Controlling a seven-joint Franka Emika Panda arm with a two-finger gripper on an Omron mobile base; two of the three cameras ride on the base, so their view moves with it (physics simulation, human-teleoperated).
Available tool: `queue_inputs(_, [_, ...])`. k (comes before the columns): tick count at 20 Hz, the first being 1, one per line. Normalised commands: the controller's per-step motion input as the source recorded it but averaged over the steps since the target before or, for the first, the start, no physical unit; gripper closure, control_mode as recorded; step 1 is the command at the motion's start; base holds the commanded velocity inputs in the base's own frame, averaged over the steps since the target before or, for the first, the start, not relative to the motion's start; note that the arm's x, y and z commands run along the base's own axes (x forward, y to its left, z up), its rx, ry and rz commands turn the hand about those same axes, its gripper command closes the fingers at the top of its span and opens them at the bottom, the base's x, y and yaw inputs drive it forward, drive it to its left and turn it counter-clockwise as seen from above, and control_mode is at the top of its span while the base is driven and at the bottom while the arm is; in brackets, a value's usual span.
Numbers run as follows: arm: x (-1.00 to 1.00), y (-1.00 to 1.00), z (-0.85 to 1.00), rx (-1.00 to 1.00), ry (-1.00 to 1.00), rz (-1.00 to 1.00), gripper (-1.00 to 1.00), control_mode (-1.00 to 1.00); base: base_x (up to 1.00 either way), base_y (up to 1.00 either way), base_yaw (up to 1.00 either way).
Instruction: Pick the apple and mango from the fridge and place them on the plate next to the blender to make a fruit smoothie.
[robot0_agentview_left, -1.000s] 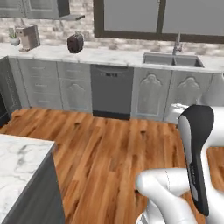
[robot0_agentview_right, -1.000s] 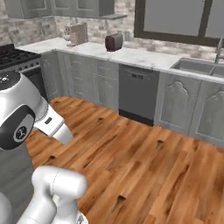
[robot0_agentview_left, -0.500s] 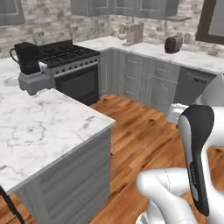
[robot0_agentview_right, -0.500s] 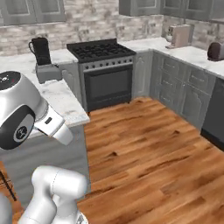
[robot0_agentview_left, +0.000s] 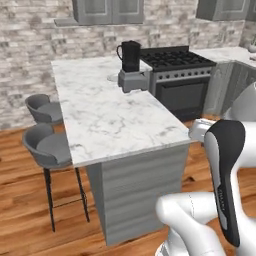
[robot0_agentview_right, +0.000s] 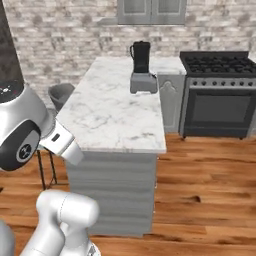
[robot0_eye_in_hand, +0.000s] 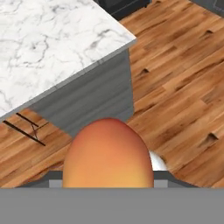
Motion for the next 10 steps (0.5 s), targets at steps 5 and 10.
queue_inputs(5, [0.00,0.00,0.00,0.00,0.00,0.00,1.00,1.00,0.51,-0.81,0.19])
queue_inputs(10, [0.00,0.00,0.00,0.00,0.00,0.00,1.00,1.00,0.64,-1.00,0.05])
